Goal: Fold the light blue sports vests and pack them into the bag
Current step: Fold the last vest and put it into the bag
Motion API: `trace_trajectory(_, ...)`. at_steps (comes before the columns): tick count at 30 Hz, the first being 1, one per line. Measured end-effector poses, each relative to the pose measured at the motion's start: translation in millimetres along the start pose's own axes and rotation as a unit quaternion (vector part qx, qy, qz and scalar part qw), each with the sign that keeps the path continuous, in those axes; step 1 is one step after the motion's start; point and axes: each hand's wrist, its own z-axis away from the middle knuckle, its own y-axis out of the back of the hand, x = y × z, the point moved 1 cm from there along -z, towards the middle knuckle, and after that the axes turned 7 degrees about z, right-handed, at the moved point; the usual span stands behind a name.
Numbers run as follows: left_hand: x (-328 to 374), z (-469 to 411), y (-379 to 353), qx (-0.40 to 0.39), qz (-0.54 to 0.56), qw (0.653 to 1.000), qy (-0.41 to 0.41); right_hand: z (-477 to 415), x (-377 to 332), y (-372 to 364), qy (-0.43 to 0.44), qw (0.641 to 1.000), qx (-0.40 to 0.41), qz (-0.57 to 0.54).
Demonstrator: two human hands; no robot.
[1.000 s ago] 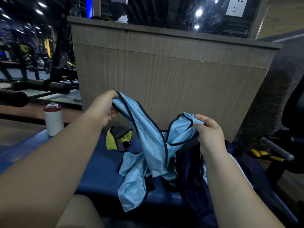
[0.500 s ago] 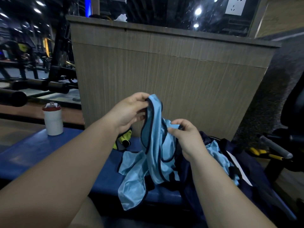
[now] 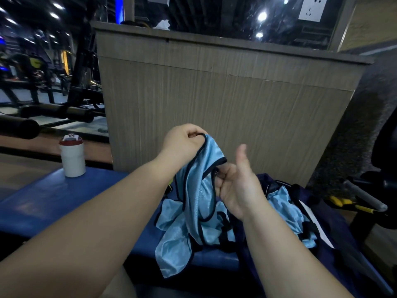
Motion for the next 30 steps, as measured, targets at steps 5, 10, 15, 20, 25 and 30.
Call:
trace_trajectory(5, -4, -3, 2, 0.034, 0.016, 0.999, 0.009, -8, 4, 1, 0.017, 0.982, 0.116, 0.145)
trace_trajectory(10, -12, -2, 6, -0.035, 0.151, 0.986, 0.063, -8, -8, 14, 0.018, 0.991, 0.109, 0.076)
trace_trajectory(15, -30, 9, -1, -0.141, 0.146, 0.977, 0.066, -7, -14, 16, 0.033, 0.988, 0.123, -0.083)
trace_trajectory(20, -43, 22, -3, -0.183, 0.103, 0.977, 0.046, -6, -13, 18, 0.03, 0.981, 0.139, -0.128)
trace_trajectory(25, -38, 30, -10, -0.226, 0.088, 0.97, 0.034, -7, -11, 14, 0.027, 0.989, 0.113, -0.096)
trace_trajectory(30, -35, 24, -2, -0.195, 0.053, 0.979, 0.019, -9, -14, 18, 0.042, 0.987, 0.15, -0.05)
